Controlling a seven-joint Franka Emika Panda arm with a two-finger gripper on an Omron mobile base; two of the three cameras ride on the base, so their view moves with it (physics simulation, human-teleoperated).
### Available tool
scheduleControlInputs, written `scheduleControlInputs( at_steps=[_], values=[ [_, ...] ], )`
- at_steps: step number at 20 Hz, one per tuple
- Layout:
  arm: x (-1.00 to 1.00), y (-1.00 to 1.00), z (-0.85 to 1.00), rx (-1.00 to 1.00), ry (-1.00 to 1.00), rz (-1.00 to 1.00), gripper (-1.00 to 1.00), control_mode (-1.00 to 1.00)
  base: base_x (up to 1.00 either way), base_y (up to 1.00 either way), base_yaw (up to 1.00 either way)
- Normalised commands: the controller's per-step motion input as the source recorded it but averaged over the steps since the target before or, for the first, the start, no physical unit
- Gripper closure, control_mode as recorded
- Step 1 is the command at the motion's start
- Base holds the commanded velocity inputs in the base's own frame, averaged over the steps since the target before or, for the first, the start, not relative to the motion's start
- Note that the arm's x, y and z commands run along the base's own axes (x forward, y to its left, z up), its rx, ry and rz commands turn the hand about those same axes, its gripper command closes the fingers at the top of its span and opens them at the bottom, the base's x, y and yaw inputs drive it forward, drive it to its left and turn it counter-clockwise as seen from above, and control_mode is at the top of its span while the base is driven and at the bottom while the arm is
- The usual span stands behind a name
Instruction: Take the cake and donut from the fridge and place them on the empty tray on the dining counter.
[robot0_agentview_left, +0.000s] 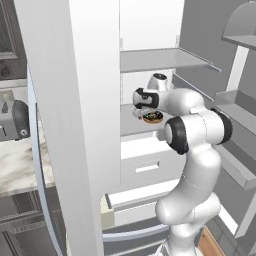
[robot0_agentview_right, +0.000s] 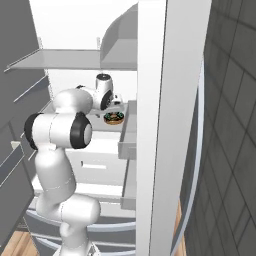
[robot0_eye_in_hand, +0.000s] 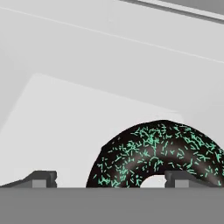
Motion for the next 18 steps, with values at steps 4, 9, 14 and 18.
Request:
scheduleControlInputs(
  at_steps=[4,9,14,18],
  values=[
    [0.4,0.0,-0.29,0.0,0.0,0.03,-1.0,-1.0,0.0,0.0,0.0],
    [0.0,-0.07,-0.17,0.0,0.0,0.0,-1.0,-1.0,0.0,0.0,0.0],
    [-0.3,-0.18,-0.09,0.0,0.0,0.0,-1.0,-1.0,0.0,0.0,0.0],
    [-0.19,-0.13,-0.14,0.0,0.0,0.0,-1.0,-1.0,0.0,0.0,0.0]
  ],
)
